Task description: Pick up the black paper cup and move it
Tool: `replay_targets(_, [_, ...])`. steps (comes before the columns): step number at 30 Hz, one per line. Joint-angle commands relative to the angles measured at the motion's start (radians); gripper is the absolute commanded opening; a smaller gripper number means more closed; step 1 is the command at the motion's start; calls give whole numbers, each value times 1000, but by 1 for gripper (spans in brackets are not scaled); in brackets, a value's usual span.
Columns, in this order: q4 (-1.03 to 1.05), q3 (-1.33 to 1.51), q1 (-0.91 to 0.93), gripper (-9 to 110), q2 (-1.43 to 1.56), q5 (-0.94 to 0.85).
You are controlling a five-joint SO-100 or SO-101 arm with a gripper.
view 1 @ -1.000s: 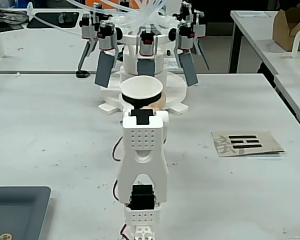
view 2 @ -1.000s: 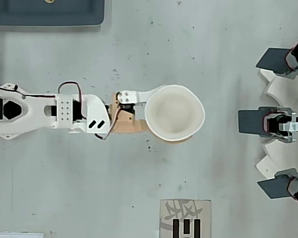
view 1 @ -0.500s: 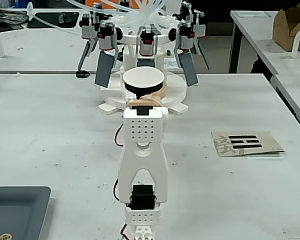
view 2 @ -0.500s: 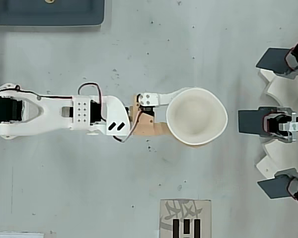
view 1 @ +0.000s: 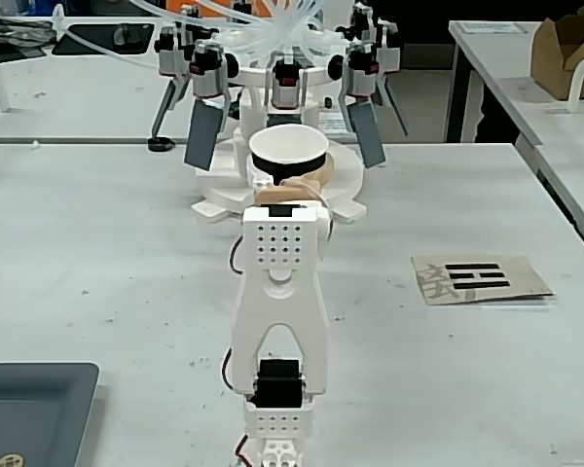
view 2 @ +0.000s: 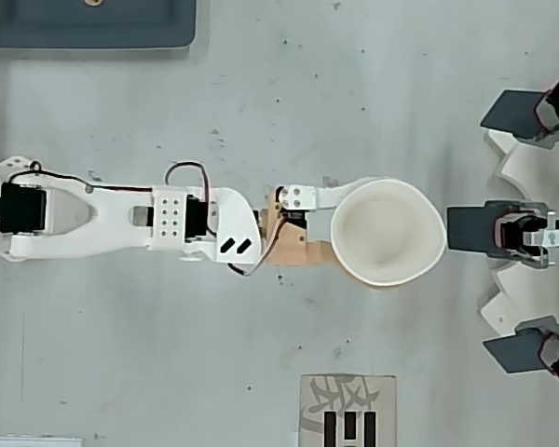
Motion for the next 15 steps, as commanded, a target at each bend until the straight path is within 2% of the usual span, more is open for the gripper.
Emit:
replay_targets(1, [9,-75,11,8,12,5])
replay_targets(15, [17,-81,11,8,5,-6])
